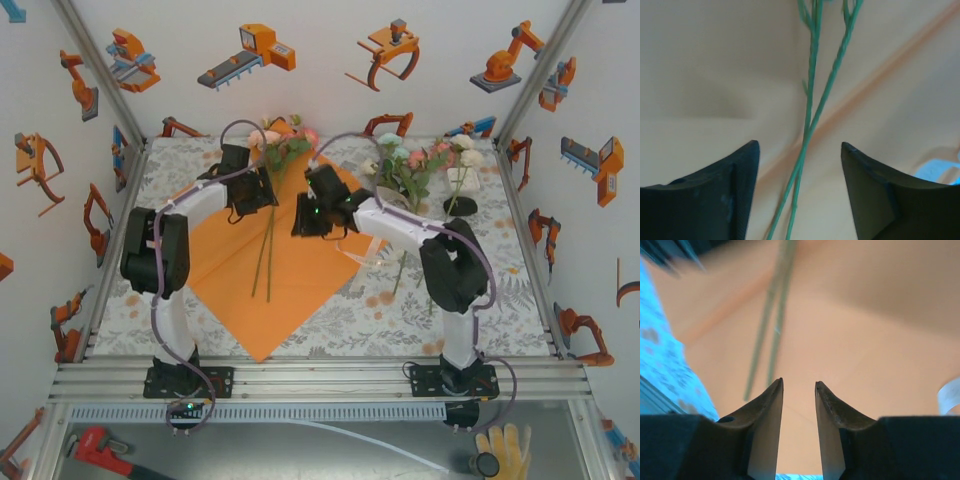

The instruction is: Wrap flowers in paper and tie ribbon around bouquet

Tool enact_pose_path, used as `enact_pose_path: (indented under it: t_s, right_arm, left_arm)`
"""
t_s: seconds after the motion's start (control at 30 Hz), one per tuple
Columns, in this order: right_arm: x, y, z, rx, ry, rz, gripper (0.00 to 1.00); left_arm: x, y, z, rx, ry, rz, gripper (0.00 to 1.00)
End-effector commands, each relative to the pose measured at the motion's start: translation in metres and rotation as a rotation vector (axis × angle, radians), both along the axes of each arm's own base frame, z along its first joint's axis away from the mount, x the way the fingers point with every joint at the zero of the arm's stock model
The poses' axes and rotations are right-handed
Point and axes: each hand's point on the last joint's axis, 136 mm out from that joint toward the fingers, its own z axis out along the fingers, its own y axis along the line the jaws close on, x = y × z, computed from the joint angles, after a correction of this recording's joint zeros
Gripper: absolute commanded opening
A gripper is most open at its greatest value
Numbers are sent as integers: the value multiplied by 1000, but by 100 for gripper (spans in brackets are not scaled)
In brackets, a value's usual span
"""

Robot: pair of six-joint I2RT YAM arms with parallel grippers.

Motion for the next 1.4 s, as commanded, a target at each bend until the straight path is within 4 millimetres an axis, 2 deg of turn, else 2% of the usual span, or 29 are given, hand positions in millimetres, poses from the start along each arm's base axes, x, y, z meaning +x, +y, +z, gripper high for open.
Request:
enact_pose_path:
  t_s: [0.0,0.1,0.23,0.33,0.43,0.6,0.77,0.9,1.0,1.1,1.2,1.33,1.37]
  right_arm:
    - [-16,2,-15,-4,43,-1,33]
    - [-25,-6,-43,-86,69,-15,33]
    - [-31,-20,-68,-134,113,-84,32]
    - [-35,-38,-80,-202,119,-129,32]
    - [-41,-60,-92,-292,135,-168,32]
    - [-59,-79,-112,-352,195,-182,31]
    - [-81,-92,-127,-359,241,-165,31]
    - [-102,-92,-130,-343,262,-102,31]
    - [-115,-103,-136,-370,283,-99,31]
    - [-113,-107,-135,-377,260,-111,31]
    - [-102,-101,-128,-378,234,-118,31]
    - [-88,-96,-121,-371,201,-133,32]
    - [-86,-96,-118,-363,201,-135,33]
  left_arm:
    - [18,-11,-2,36,-30,-50,58]
    - [25,-13,-16,56,-24,-50,54]
    - [30,-8,-35,98,11,-29,49]
    - [34,-8,-42,105,20,-20,31]
    - [39,-9,-41,101,7,-18,22]
    - [50,-9,-28,95,-33,7,12]
    - [63,-15,-13,79,-86,0,9]
    - [68,-15,-16,109,-89,-15,8]
    - [66,-13,-22,119,-74,-18,6]
    - [60,-15,-29,117,-69,-34,4]
    - [54,-13,-36,141,-56,-53,3]
    - [52,-7,-42,199,-46,-65,11]
    - [52,-7,-41,204,-47,-70,21]
